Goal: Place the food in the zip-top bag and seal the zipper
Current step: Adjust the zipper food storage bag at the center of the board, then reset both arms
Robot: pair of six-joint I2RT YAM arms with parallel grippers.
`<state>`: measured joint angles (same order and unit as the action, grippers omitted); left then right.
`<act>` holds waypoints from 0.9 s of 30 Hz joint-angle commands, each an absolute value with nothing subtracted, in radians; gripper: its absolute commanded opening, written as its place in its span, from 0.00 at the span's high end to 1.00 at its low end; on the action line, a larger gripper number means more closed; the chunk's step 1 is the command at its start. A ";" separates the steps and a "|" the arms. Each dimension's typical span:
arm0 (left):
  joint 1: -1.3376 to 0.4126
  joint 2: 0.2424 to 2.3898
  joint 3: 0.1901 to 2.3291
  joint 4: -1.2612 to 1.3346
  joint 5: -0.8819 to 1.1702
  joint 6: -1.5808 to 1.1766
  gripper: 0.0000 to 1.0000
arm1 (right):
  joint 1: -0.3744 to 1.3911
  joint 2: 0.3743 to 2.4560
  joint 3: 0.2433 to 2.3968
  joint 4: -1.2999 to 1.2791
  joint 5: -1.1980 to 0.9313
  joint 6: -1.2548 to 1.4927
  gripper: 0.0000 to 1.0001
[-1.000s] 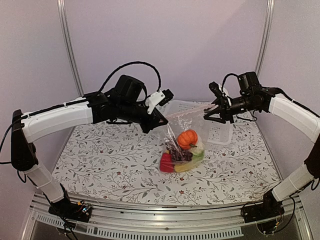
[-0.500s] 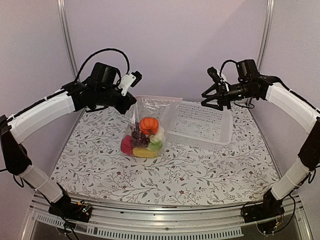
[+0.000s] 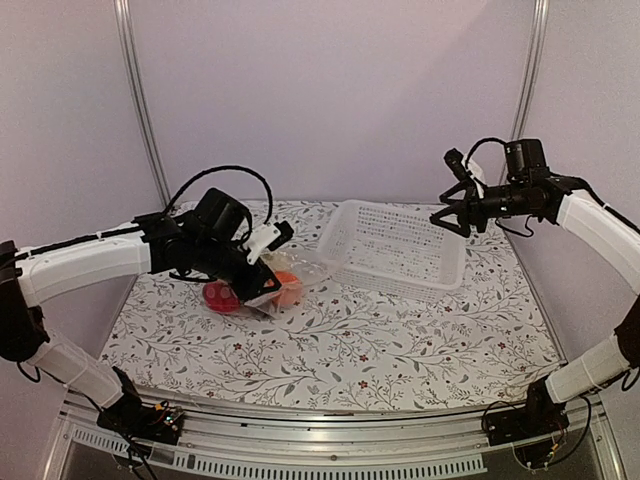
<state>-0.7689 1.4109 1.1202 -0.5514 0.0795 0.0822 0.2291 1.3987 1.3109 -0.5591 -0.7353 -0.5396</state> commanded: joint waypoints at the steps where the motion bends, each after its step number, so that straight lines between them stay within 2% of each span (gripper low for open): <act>1: -0.823 1.352 1.105 -0.589 0.119 0.048 0.55 | 0.206 1.344 1.200 -0.424 -0.560 -0.423 0.02; 5: -0.841 1.295 1.123 -0.594 0.105 0.047 0.32 | 0.149 1.300 1.164 -0.337 -0.483 -0.318 0.01; 7: -0.840 1.242 1.112 -0.544 0.058 0.052 0.24 | 0.110 1.289 1.166 -0.310 -0.469 -0.255 0.01; 10: -0.823 1.158 1.072 -0.412 -0.104 0.035 0.01 | 0.088 1.280 1.159 -0.275 -0.372 -0.154 0.01; 16: -0.675 1.108 1.055 -0.208 -0.417 -0.111 0.00 | 0.085 1.193 1.024 -0.160 -0.277 -0.111 0.01; 22: -0.568 1.140 1.018 -0.124 -0.386 -0.160 0.00 | 0.083 1.105 0.922 -0.085 -0.291 -0.129 0.01; 27: -0.523 1.143 0.904 -0.037 -0.382 -0.129 0.00 | 0.077 1.090 0.888 -0.029 -0.291 -0.101 0.01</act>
